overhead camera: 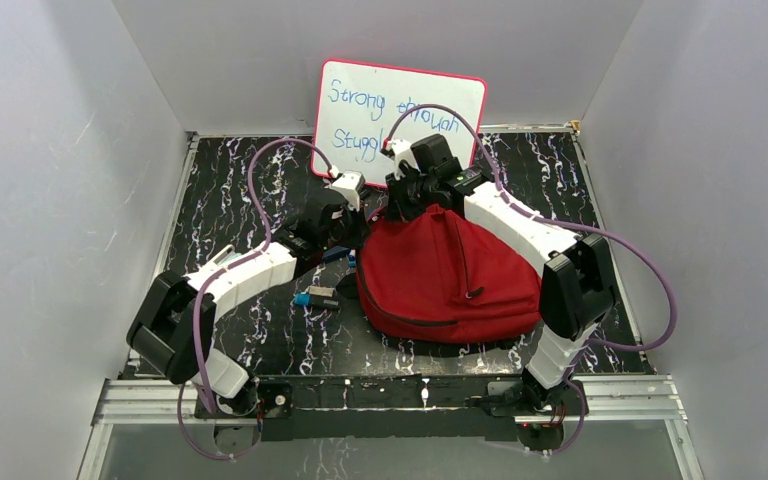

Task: Pack the student bag
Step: Zip the student bag at the center of the board.

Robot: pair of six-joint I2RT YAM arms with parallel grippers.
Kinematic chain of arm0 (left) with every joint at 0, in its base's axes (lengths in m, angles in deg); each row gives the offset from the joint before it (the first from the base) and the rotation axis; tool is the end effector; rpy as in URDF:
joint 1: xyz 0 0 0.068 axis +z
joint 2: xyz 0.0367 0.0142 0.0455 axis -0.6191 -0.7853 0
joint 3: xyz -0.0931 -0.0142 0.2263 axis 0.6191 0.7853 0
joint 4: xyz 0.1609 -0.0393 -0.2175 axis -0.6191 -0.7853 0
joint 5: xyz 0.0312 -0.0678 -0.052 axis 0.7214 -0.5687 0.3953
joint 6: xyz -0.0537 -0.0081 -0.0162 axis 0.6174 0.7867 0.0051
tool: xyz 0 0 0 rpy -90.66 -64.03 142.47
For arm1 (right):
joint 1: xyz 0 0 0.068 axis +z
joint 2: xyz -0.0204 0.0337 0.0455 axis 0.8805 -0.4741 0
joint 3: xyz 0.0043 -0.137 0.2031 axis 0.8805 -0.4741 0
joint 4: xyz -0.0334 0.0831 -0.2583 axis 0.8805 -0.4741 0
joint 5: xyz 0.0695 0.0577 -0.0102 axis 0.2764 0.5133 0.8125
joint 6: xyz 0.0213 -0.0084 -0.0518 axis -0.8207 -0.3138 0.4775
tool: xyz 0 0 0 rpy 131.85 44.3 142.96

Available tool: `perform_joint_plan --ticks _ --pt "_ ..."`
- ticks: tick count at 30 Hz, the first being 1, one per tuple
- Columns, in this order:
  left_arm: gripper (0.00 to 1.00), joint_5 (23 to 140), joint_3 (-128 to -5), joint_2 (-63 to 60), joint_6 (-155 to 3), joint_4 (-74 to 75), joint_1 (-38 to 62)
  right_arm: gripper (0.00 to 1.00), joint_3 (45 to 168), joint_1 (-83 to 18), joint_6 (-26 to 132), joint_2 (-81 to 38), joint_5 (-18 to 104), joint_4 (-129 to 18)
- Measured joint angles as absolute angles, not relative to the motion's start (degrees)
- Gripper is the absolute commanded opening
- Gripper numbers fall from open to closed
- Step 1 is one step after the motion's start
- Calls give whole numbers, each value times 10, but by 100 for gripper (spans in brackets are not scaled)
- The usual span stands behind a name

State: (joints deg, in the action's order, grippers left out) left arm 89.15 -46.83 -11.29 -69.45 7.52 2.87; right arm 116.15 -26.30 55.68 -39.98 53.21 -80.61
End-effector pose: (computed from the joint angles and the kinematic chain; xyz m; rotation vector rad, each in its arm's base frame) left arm 0.2887 -0.2056 0.2130 0.3160 2.0108 -0.6047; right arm 0.3266 0.2474 0.2674 -0.7954 2.1929 0.7159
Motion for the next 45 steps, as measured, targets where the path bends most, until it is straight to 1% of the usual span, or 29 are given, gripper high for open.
perform_joint_plan --ticks 9,17,21,30,38,45 --pt "0 874 -468 -100 -712 74 29 0 1166 -259 557 -400 450 -814" --pt "0 861 -468 -60 -722 53 29 0 1241 -256 561 -417 377 -843" --pt "0 860 -468 -37 -726 33 29 0 1252 -254 567 -417 355 -857" --pt "0 869 -468 -23 -732 -4 29 0 1223 -260 577 -417 287 -865" --pt "0 869 -468 -22 -733 -9 29 0 1205 -300 584 -421 271 -865" --pt "0 869 -468 -21 -732 -13 29 0 1207 -319 589 -456 256 -870"
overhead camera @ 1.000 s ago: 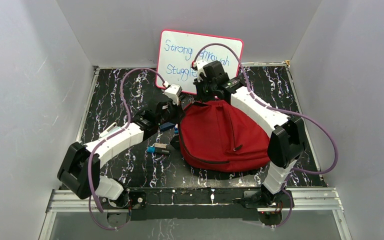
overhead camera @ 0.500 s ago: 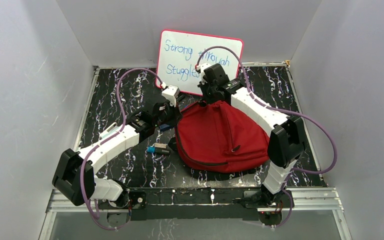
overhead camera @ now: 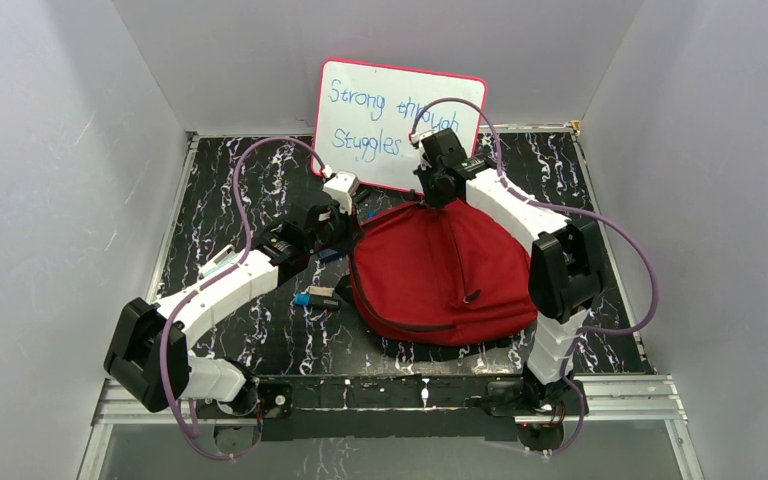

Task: Pack the student bag
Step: Zip the student bag at the center of the board, then adjust the student bag at the center of the board.

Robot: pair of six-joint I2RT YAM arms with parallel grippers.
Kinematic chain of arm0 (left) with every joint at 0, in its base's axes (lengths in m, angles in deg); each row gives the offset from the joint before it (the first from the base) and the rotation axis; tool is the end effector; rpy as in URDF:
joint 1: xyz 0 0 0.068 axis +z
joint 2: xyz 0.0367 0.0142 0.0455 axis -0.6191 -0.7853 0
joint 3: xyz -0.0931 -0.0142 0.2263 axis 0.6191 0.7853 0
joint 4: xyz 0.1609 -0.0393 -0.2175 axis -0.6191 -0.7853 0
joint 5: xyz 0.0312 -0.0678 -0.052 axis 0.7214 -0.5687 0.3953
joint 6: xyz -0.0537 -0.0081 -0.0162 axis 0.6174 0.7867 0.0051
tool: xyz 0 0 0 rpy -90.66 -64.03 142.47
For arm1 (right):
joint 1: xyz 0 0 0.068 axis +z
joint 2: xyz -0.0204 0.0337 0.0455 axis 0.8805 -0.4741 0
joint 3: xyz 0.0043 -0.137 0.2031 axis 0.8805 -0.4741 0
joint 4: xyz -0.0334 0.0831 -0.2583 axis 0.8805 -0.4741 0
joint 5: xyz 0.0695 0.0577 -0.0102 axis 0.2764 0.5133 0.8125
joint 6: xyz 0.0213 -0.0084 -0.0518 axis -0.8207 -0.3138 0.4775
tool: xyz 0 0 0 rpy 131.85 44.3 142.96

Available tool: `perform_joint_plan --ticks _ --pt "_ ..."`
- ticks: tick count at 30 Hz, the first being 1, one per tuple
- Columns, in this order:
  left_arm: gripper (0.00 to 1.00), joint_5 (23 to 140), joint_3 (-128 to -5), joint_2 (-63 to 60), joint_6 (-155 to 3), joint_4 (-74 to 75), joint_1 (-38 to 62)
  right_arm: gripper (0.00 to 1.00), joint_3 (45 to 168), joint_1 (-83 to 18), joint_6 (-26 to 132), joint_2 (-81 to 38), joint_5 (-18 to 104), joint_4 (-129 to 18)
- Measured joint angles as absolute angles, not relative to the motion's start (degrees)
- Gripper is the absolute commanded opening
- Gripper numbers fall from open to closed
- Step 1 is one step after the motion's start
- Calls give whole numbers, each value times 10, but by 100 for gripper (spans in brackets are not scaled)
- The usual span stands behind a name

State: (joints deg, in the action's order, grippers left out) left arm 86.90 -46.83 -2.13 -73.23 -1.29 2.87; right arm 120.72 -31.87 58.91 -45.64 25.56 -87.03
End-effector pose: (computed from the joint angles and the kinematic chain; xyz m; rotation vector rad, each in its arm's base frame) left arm 0.2667 -0.1919 0.2485 0.4066 1.9871 -0.6031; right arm 0.3700 0.2048 0.2457 -0.5236 2.3297 0.0543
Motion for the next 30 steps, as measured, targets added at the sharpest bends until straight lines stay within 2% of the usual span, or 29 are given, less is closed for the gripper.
perform_joint_plan --ticks 10,11,14,17,22,25,30 --pt "0 868 -468 -20 -731 -17 29 0 1208 -322 588 -468 236 -889" --pt "0 868 -468 -20 -729 -17 29 5 1208 -322 588 -468 234 -890" --pt "0 869 -468 -20 -726 -18 29 34 1208 -323 585 -467 236 -891" --pt "16 873 -468 -19 -720 -31 29 44 1207 -337 587 -459 216 -891" --pt "46 877 -470 -19 -710 -50 31 47 1160 -376 574 -373 218 -873" --pt "54 874 -485 -19 -708 -62 32 50 1100 -376 559 -281 230 -858" --pt "56 848 -522 -6 -705 -67 33 52 989 -368 532 -128 252 -864"
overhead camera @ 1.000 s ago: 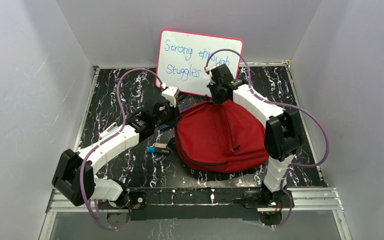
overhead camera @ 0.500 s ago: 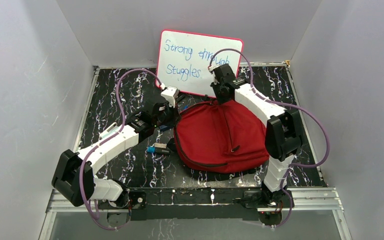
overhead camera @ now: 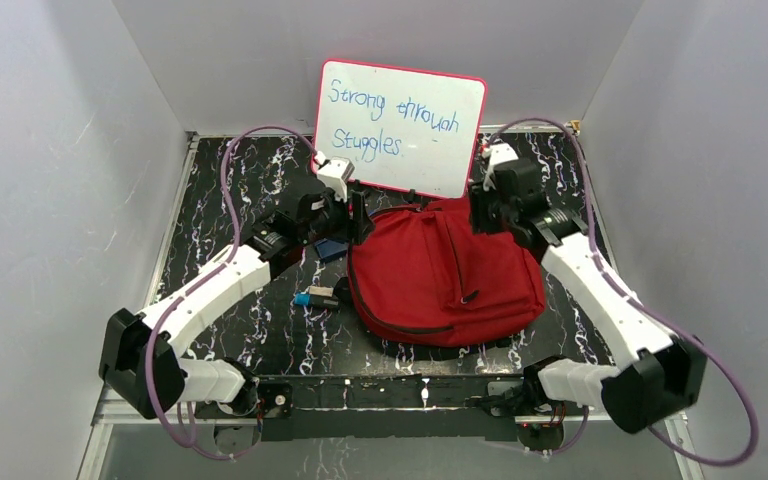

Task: Pack the student bag
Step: Adjust the student bag at the center of the board.

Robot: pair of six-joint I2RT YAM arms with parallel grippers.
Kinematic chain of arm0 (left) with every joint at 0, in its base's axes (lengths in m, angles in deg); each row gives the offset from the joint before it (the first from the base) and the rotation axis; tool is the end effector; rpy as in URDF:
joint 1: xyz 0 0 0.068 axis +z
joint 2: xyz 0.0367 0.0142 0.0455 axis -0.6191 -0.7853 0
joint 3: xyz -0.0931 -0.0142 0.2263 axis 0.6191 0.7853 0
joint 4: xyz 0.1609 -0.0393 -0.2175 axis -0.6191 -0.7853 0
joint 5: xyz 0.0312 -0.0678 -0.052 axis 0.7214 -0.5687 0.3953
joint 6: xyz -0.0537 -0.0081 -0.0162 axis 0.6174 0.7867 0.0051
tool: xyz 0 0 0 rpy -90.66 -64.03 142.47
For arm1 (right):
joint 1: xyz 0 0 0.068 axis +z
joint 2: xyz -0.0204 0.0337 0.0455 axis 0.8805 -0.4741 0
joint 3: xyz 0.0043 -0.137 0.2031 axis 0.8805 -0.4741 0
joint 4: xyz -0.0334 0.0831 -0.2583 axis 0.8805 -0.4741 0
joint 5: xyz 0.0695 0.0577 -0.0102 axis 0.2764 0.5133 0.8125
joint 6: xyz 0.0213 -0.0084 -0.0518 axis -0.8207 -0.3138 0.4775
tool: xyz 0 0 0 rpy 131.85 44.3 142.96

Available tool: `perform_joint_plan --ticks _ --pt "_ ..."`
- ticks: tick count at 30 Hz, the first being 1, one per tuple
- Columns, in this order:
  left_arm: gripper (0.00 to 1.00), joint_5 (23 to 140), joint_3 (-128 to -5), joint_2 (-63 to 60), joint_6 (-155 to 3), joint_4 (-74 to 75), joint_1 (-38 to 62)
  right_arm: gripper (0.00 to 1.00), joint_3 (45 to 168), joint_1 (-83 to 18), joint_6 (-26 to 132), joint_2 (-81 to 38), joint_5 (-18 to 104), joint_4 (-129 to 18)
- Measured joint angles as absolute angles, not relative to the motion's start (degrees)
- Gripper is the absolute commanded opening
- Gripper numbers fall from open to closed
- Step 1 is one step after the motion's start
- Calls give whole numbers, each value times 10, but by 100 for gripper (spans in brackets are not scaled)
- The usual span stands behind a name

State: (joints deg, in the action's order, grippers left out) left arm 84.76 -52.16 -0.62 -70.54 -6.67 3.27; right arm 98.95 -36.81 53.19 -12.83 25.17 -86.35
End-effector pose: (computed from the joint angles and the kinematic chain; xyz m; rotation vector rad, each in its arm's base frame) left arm 0.2663 -0.1907 0.2809 0.3760 1.9772 -0.6718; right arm 0.2773 0.1213 0.3114 -0.2538 2.1745 0.1213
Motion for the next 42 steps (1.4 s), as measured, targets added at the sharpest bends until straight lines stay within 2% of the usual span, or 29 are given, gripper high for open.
perform_joint_plan --ticks 4,9,16,21,24,29,33,42 --pt "57 841 -531 10 -694 -67 18 53 932 -369 516 -48 278 -908" --pt "56 883 -526 18 -664 -95 -52 53 888 -369 517 12 364 -958" --pt "59 993 -455 53 -567 -163 -65 53 862 -369 538 80 434 -925" --pt "59 1028 -452 51 -536 -184 -65 60 862 -369 577 87 451 -883" --pt "49 1033 -451 39 -529 -175 -65 65 862 -369 619 70 456 -879" --pt "21 1024 -452 -14 -532 -159 -49 69 862 -369 715 44 452 -880" --pt "1 993 -455 -41 -543 -145 -4 68 862 -369 786 44 457 -881" --pt "0 934 -575 -135 -623 -150 70 61 863 -369 890 23 516 -923"
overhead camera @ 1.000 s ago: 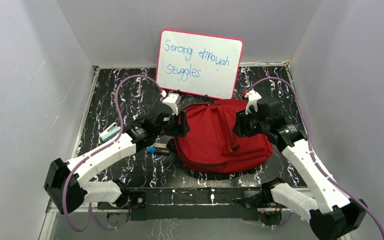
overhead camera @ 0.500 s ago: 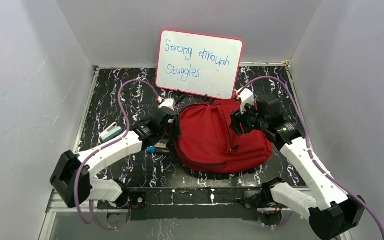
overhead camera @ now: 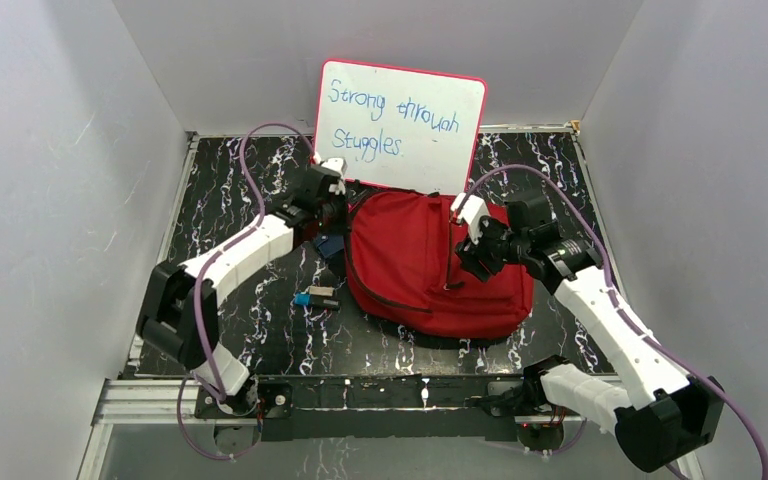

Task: Pack the student bag
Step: Adjust the student bag at the center of the board, then unzip the student bag at the center of the board.

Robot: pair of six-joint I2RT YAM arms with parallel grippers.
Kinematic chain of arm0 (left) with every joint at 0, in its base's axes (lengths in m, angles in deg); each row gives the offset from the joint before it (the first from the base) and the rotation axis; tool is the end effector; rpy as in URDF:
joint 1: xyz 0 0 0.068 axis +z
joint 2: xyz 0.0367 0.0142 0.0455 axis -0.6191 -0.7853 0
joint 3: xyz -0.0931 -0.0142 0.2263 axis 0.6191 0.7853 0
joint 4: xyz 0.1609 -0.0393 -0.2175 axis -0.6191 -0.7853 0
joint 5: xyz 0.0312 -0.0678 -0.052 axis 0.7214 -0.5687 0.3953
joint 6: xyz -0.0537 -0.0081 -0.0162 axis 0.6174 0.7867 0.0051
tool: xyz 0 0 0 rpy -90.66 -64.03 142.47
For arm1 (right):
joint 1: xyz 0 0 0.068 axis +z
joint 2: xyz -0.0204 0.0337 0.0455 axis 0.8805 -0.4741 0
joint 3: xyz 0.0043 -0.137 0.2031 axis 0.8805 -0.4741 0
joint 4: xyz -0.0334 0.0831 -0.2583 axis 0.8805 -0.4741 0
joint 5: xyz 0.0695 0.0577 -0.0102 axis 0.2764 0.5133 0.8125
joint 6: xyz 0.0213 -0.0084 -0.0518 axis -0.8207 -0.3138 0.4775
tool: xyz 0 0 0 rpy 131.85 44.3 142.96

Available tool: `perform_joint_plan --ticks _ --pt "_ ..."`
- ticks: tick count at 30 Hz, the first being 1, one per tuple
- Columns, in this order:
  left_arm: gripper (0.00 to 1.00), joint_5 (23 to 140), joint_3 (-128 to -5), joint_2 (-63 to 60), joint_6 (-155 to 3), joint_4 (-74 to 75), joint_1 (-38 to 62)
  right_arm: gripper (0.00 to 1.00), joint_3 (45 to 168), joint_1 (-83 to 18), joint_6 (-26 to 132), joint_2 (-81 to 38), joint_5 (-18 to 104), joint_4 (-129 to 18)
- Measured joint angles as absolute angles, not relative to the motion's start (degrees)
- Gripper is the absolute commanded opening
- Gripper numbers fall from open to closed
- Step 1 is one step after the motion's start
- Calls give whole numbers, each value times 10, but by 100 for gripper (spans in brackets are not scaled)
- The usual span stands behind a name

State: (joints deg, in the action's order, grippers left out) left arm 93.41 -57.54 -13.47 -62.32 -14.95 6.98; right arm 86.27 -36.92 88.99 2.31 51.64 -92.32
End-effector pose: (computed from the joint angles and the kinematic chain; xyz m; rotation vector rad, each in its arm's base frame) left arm 0.3087 -0.1846 0.2278 0.0878 2.2642 -0.4607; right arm 0.2126 0.1108 0.2915 -1.1526 1.9206 0.2849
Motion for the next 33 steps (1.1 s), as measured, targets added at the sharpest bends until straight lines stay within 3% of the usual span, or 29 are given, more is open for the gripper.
perform_joint_plan --ticks 8,12,15,24,33 --pt "1 902 -703 -251 -688 -146 118 62 863 -369 930 -29 569 -939" --pt "44 873 -740 -288 -709 -144 137 57 861 -369 928 -35 592 -928" --pt "54 851 -743 -286 -710 -132 145 56 847 -366 920 -33 613 -898" --pt "56 806 -617 -127 -658 -81 131 58 802 -341 912 -23 639 -842" --pt "56 833 -480 -5 -612 -37 -18 56 777 -330 915 -46 637 -782"
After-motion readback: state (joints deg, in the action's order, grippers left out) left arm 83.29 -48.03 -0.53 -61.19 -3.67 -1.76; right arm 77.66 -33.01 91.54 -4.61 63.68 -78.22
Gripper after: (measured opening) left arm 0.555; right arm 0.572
